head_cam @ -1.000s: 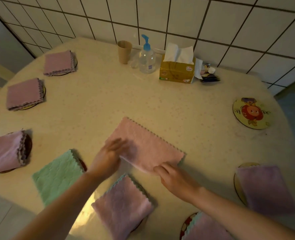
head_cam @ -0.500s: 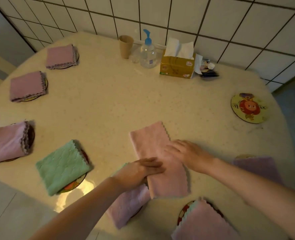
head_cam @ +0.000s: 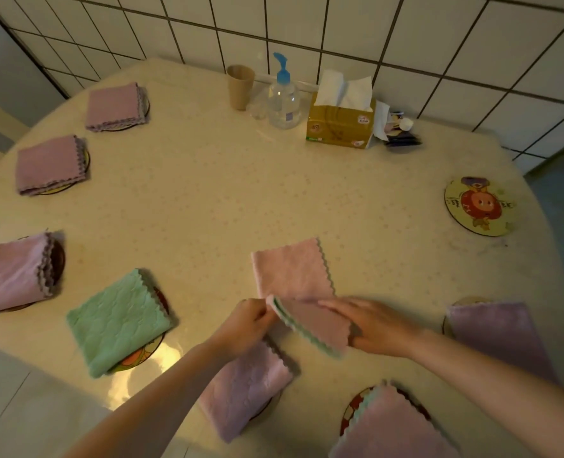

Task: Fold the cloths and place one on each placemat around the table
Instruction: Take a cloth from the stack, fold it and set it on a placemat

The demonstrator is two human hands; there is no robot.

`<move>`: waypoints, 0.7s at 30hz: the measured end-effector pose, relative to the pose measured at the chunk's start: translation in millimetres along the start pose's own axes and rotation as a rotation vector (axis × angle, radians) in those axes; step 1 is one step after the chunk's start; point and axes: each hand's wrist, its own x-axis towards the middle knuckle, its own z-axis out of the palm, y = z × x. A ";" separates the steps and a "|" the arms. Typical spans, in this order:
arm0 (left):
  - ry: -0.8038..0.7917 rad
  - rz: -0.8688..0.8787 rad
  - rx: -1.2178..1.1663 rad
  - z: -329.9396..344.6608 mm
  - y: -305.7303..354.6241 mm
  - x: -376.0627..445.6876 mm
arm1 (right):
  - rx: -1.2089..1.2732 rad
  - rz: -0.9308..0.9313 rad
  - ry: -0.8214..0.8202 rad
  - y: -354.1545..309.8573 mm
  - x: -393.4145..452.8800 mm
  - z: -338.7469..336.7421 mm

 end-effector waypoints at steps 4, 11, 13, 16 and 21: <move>0.194 -0.234 -0.416 -10.0 15.2 17.6 | 0.524 0.245 0.375 -13.4 37.4 -12.2; 0.244 -0.434 -0.553 -11.0 10.2 33.0 | 0.600 0.532 0.281 -7.7 81.2 -17.2; 0.245 -0.424 -0.548 -10.8 9.8 33.7 | 0.587 0.546 0.276 -8.1 85.0 -18.2; 0.243 -0.367 -0.499 -12.0 12.5 31.7 | 0.543 0.531 0.307 -7.7 86.6 -14.0; 0.275 -0.288 -0.396 -12.3 9.6 32.6 | 0.582 0.524 0.343 -7.2 76.7 -5.3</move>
